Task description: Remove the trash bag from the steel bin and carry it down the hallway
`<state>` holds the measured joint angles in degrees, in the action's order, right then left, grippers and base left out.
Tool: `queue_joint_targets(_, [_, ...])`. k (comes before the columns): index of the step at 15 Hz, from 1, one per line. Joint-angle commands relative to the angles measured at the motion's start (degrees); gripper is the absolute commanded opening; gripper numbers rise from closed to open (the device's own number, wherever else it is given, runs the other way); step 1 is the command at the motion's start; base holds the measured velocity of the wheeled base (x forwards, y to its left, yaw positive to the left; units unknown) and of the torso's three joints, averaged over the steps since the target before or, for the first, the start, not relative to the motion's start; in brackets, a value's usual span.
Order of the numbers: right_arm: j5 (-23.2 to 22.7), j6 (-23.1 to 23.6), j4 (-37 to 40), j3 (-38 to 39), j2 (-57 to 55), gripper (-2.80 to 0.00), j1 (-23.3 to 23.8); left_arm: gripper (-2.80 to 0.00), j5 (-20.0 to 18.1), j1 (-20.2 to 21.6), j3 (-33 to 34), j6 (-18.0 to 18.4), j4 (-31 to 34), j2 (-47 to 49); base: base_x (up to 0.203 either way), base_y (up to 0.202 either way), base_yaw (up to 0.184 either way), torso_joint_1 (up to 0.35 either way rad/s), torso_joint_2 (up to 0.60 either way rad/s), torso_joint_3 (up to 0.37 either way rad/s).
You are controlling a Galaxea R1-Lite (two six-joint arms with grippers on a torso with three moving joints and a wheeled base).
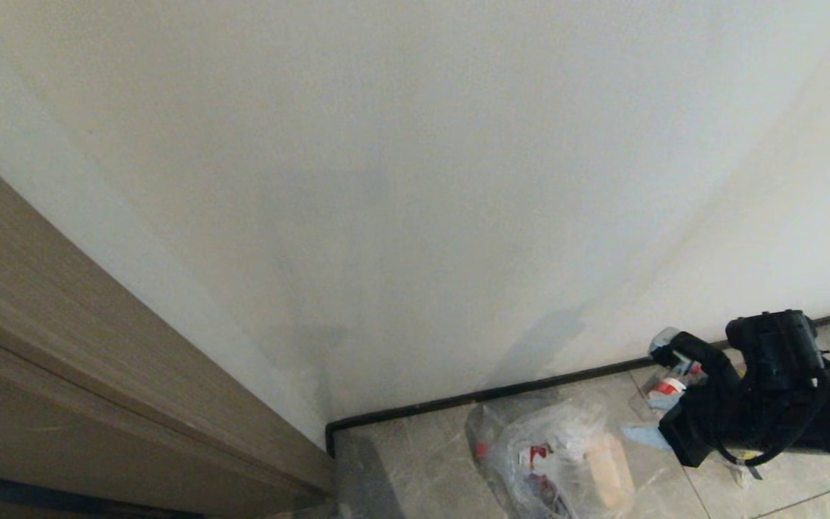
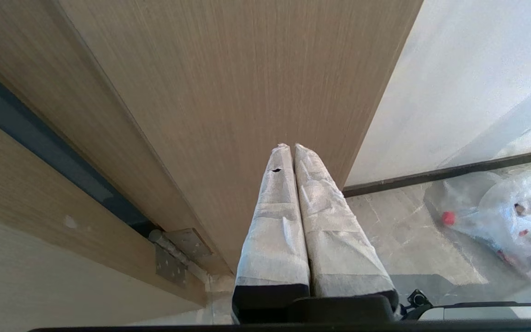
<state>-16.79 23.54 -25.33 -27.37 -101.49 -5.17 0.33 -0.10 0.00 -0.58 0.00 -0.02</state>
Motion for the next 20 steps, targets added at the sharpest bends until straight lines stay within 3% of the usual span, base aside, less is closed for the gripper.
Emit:
queue_joint_targets(1, [-0.08,-0.07,0.09,0.13,4.56,0.00,0.39,-2.80,0.02,0.01,0.09,-0.03,0.00,-0.04,0.000,0.000,0.000,0.000,0.00,0.000])
queue_joint_targets(4, [-0.08,-0.33,3.75,0.73,14.67,0.00,4.32,-2.80,0.02,0.01,0.09,-0.03,0.00,0.02,0.000,0.000,0.000,0.000,0.00,0.000])
queue_joint_targets(5, [-0.17,-0.33,6.59,0.89,18.61,-2.80,5.88,-2.80,0.02,0.01,0.09,-0.03,0.00,0.02,0.000,0.000,0.000,0.000,0.00,0.000])
queue_joint_targets(8, [0.26,-0.90,14.61,2.11,31.84,-2.80,10.06,-2.80,0.02,0.01,0.09,-0.03,0.00,0.02,0.000,0.000,0.000,0.000,0.00,0.000])
queue_joint_targets(11, [0.84,-9.94,16.88,5.54,47.56,-2.80,11.98,-2.80,0.02,0.01,0.09,-0.03,0.00,0.02,0.000,0.000,0.000,0.000,0.00,0.000])
queue_joint_targets(14, [5.12,-17.83,19.13,11.38,63.86,-2.80,9.74,-2.80,0.02,0.01,0.09,-0.03,0.00,0.02,0.000,0.000,0.000,0.000,0.00,0.000])
queue_joint_targets(19, [11.35,-21.16,29.57,18.96,88.55,-2.80,6.50,-2.80,0.02,0.01,0.09,-0.03,0.00,0.02,0.000,0.000,0.000,0.000,0.00,0.000])
queue_joint_targets(20, [15.94,-21.31,31.72,20.38,91.61,-2.80,6.10,-2.80,0.02,0.01,0.09,-0.03,0.00,0.02,0.000,0.000,0.000,0.000,0.00,0.000])
